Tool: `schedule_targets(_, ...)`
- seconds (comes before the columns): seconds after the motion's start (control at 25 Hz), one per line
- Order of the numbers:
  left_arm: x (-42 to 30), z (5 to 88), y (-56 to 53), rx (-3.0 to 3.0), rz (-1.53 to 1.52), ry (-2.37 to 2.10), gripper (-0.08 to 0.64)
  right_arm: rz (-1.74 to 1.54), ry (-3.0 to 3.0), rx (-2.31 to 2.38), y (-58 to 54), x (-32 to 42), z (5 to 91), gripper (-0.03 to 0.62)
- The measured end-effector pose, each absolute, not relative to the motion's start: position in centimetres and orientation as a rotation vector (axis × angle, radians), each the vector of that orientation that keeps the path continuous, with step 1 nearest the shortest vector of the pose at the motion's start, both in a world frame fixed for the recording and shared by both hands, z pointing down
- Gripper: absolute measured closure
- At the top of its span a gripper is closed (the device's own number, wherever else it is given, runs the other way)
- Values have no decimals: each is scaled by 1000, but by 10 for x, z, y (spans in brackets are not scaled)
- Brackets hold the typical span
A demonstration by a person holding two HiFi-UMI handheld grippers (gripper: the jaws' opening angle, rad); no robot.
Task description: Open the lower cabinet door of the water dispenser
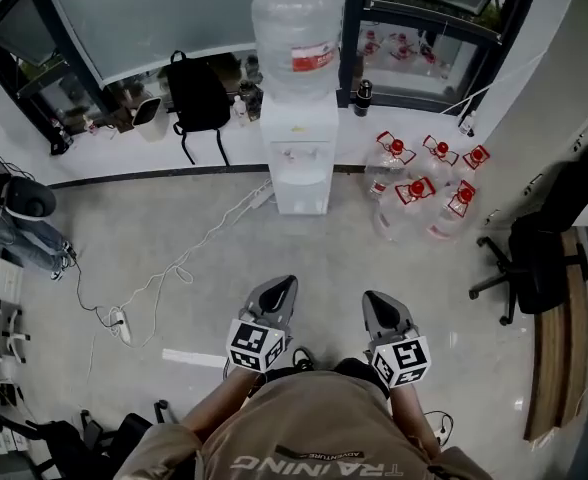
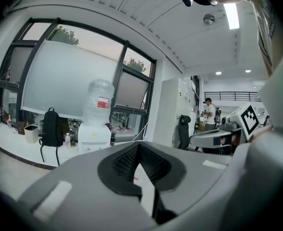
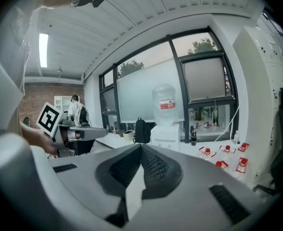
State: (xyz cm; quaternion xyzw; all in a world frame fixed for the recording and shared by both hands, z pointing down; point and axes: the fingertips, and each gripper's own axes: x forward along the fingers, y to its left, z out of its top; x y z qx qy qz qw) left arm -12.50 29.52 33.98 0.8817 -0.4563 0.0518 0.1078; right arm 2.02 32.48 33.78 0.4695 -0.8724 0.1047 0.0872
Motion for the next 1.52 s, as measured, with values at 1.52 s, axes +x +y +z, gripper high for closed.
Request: schedule_targets(1.52,-38,351,14,2467,268,-1431,558,284,-2652,1027,24,86,386,586)
